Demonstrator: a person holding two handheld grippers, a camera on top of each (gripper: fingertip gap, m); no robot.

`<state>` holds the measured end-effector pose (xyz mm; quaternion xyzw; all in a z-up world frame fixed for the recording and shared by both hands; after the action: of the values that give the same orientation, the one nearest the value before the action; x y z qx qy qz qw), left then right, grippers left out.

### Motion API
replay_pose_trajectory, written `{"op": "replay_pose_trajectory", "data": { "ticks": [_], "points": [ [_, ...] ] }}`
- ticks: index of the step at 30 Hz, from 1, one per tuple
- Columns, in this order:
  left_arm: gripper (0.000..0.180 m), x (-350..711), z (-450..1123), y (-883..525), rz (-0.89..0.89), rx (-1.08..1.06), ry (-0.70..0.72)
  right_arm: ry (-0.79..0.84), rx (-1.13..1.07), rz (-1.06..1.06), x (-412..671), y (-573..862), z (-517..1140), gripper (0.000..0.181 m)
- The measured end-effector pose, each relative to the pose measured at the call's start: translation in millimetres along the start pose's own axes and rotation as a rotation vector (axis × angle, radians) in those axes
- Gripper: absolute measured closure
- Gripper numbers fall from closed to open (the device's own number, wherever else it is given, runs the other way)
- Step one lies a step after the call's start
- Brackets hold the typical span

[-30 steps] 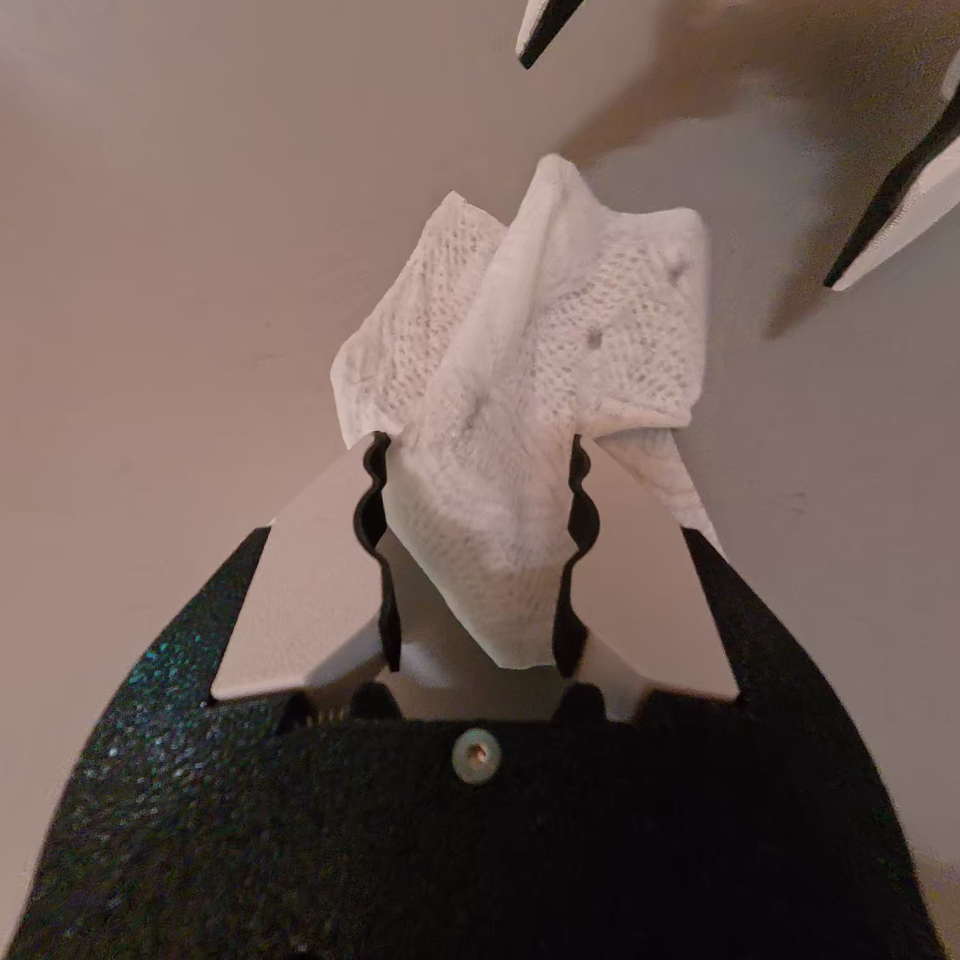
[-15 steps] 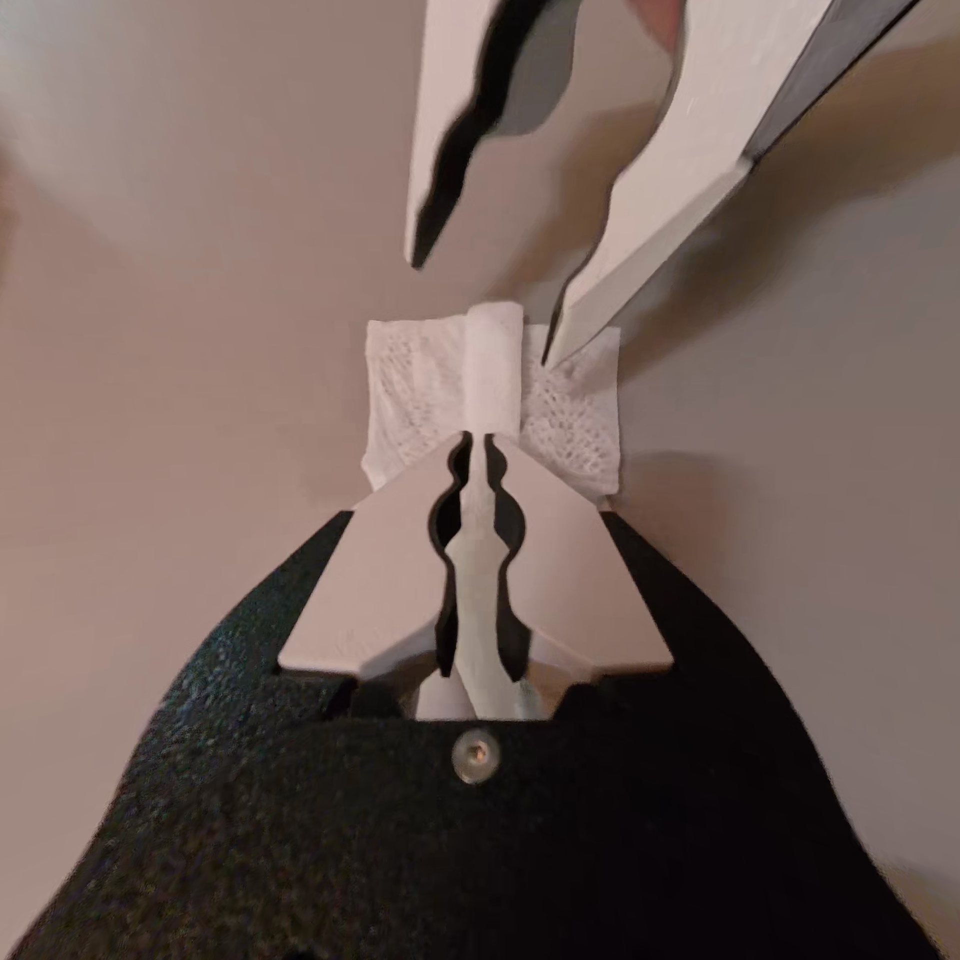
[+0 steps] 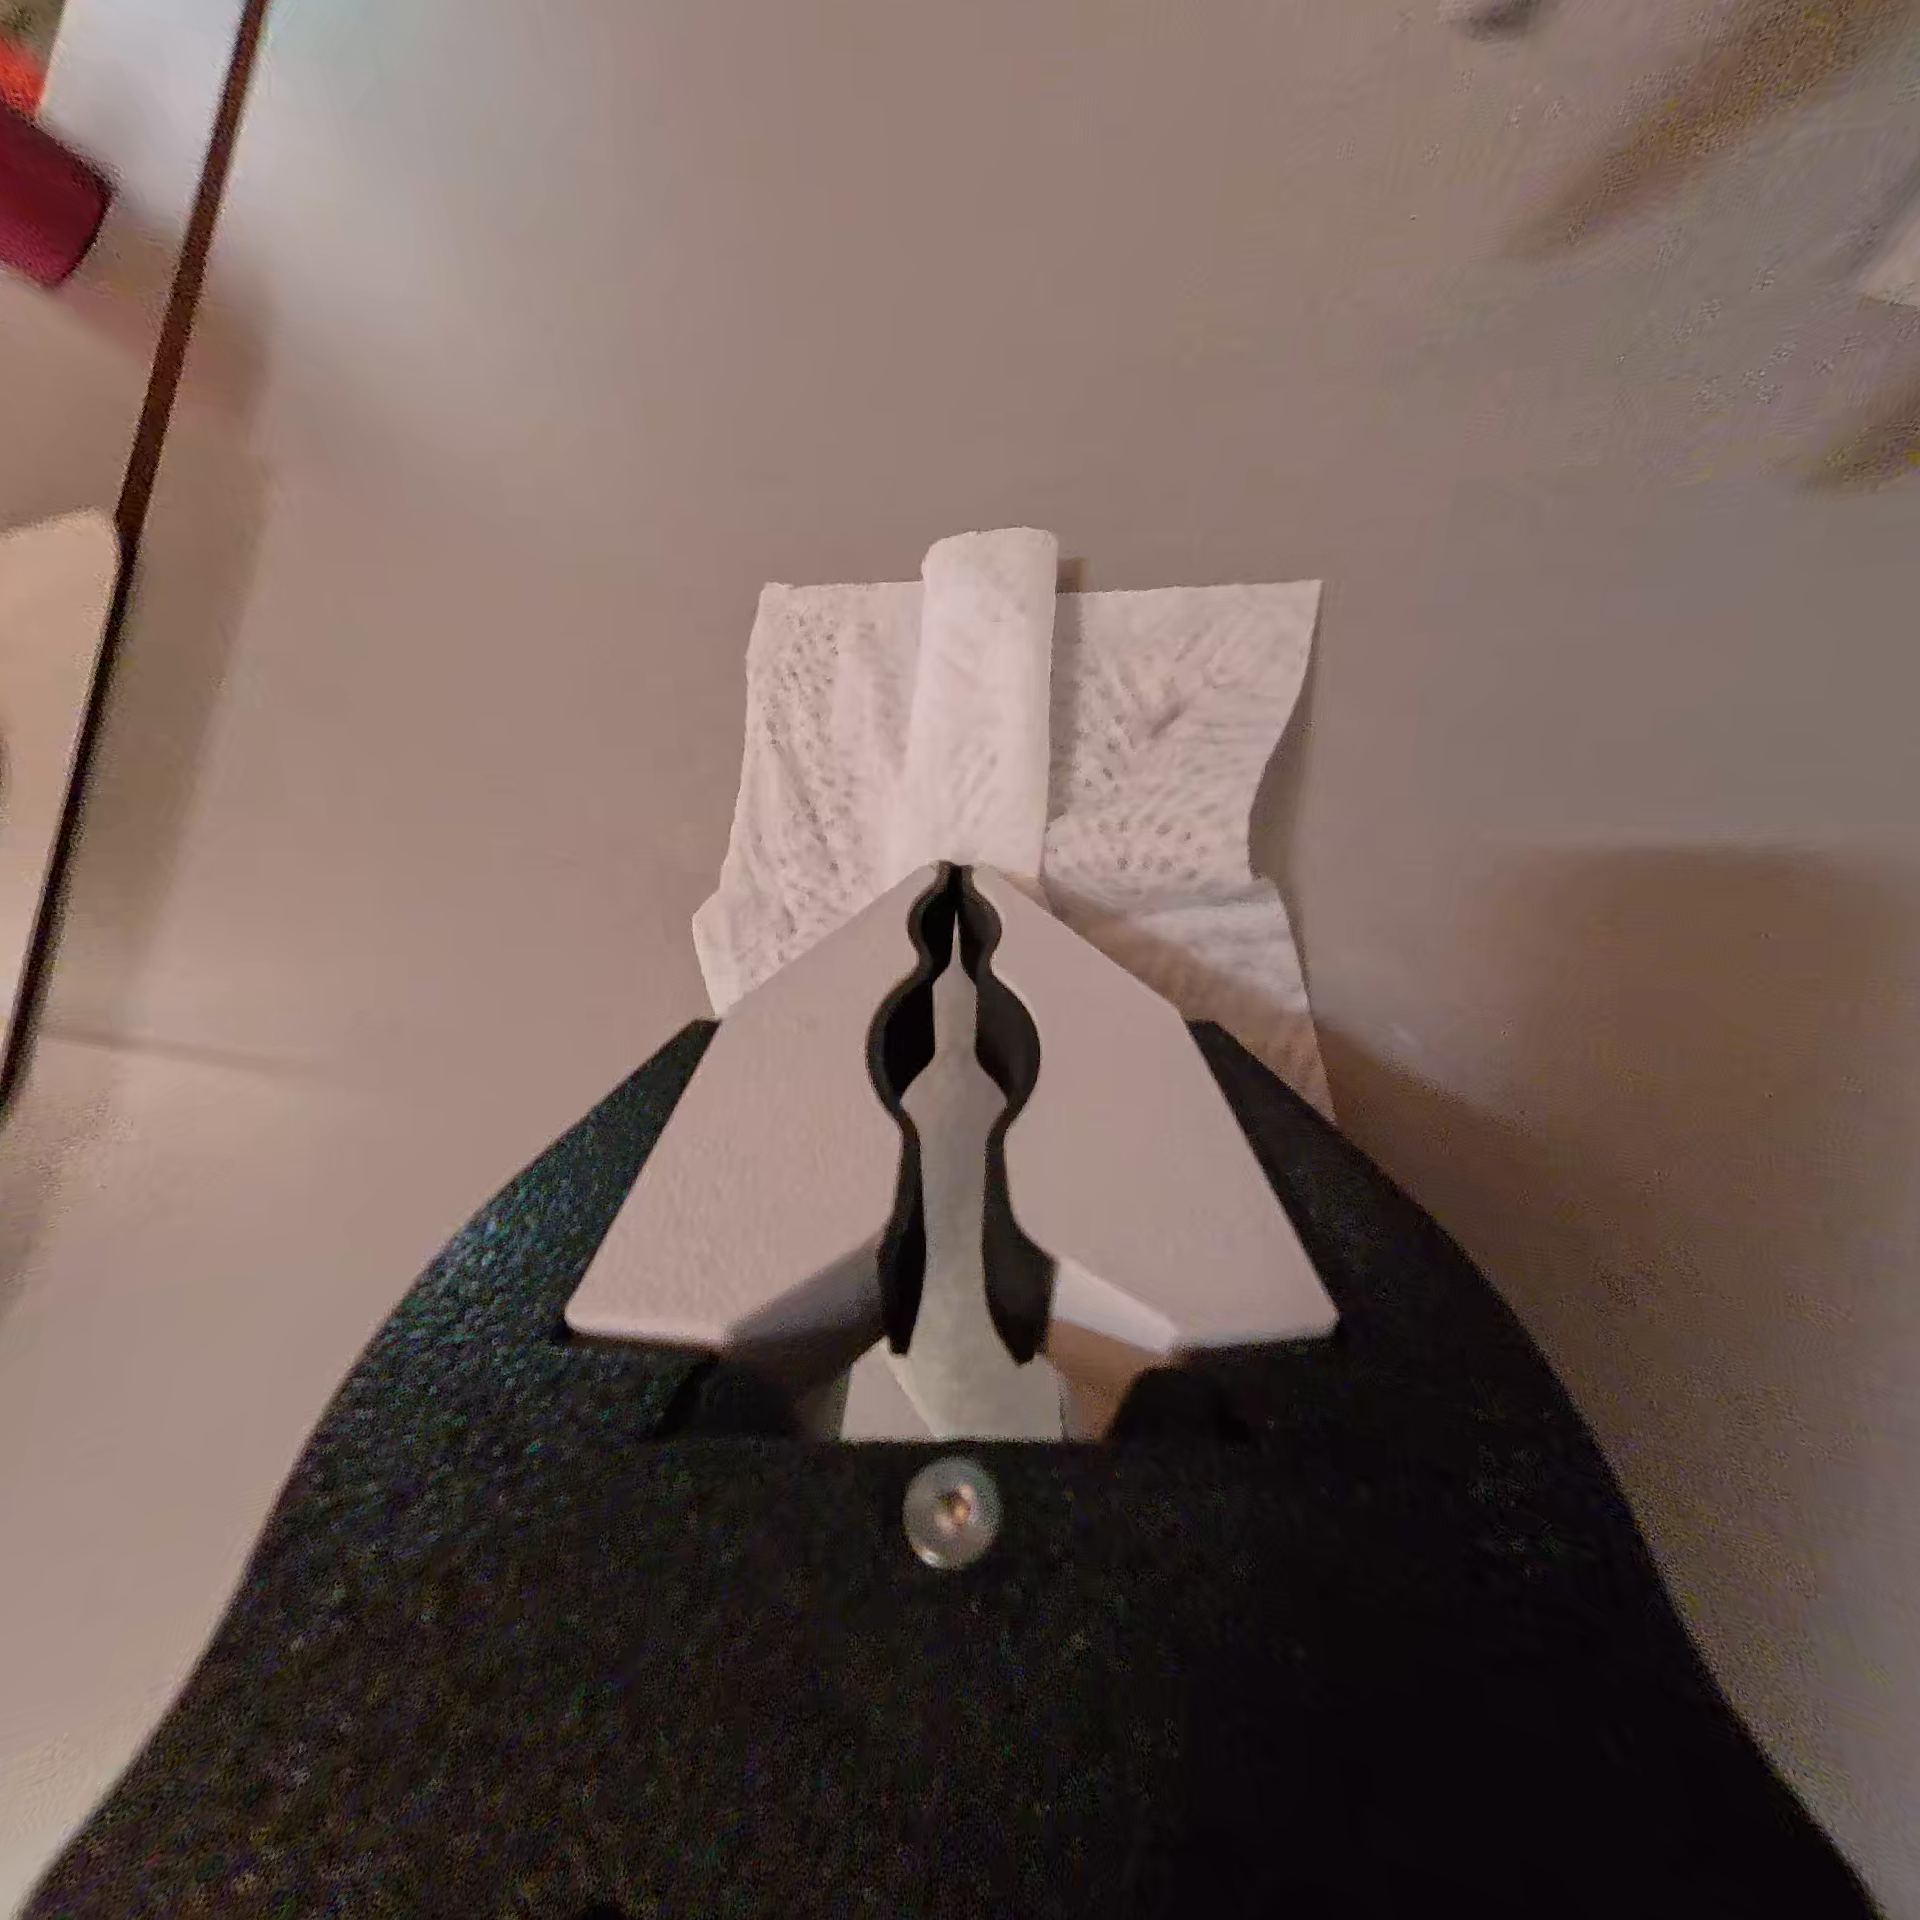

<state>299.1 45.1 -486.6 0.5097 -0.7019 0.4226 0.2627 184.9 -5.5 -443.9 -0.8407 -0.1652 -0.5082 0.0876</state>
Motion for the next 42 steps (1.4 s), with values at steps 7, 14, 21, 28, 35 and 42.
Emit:
{"op": "replay_pose_trajectory", "data": {
  "ticks": [7, 14, 21, 28, 35, 42],
  "points": [
    [0.18, 21.9, -9.0, 69.5, 0.46, 0.037, 0.016, -0.001, -0.187, 0.025, -21.3, 30.5, -34.5, 0.125],
    [0.18, -15.6, -24.0, 5.9, 0.538, 0.237, -0.128, 0.042, -0.232, 0.032, -32.6, 43.5, -66.1, 0.125],
    [0.18, 30.8, -12.6, 97.3, 0.433, 0.145, -0.053, 0.073, -0.225, 0.009, -33.0, 52.2, -72.3, 0.126],
    [0.18, -76.5, -139.2, 32.4, 0.158, 0.447, -0.337, 0.1, -0.197, 0.012, -42.5, 50.3, -83.8, 0.133],
    [0.18, 7.9, -29.7, 69.2, 0.042, 0.336, -0.161, 0.103, -0.139, -0.06, -36.2, 44.3, -70.8, 0.138],
    [0.18, -65.9, -192.3, 140.4, -0.09, 0.672, -0.347, 0.109, -0.059, -0.109, -21.1, 32.6, -47.9, 0.142]
  ]
}}
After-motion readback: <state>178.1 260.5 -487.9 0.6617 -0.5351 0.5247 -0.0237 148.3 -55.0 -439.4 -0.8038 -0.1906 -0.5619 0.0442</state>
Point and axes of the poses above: each gripper's, where its closed fingertips meet, z out along the fingers, x out of its top, y = z × x across the jaws, the point moved 1 cm from there along -z, back along the fingers, and after that the axes turned 15 degrees about y, right-handed, at the moved point
